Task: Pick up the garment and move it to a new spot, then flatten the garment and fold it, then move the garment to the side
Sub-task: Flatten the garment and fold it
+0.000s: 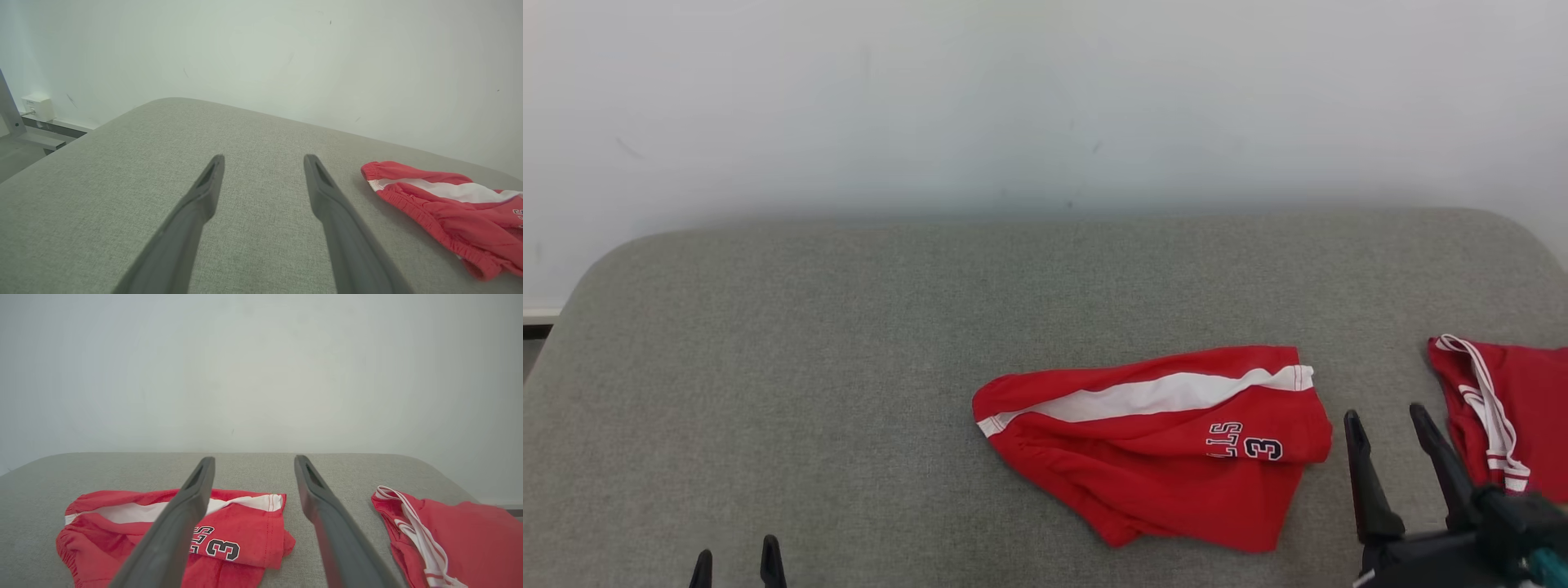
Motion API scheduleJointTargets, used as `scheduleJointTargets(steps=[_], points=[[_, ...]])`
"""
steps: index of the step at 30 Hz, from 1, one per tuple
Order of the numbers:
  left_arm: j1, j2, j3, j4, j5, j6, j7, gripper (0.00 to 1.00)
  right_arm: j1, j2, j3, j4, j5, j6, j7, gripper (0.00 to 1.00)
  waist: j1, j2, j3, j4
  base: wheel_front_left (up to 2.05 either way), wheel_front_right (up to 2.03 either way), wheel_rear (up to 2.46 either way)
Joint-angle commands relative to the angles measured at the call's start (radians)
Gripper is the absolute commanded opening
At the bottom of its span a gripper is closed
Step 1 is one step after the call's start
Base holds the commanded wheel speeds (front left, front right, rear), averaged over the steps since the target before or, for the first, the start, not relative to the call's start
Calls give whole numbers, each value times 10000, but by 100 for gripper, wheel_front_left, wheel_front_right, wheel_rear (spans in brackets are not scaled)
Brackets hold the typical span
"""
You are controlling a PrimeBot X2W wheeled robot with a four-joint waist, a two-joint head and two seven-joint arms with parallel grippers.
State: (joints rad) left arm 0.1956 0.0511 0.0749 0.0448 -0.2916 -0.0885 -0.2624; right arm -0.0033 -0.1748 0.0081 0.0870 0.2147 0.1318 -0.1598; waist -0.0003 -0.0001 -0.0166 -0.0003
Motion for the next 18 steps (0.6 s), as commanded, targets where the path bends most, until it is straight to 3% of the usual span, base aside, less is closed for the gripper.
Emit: scheduleJointTargets(steps=[1, 18], points=[[49, -13, 28, 81, -3, 1, -28, 100, 277, 69, 6, -133, -164, -25, -163, 100, 3, 1, -101, -65, 0, 0, 0], [-924, 156, -203, 1211, 451, -360, -28, 100, 1493, 485, -77, -246, -728, -25, -170, 100, 3, 1, -303, -216, 0, 0, 0]])
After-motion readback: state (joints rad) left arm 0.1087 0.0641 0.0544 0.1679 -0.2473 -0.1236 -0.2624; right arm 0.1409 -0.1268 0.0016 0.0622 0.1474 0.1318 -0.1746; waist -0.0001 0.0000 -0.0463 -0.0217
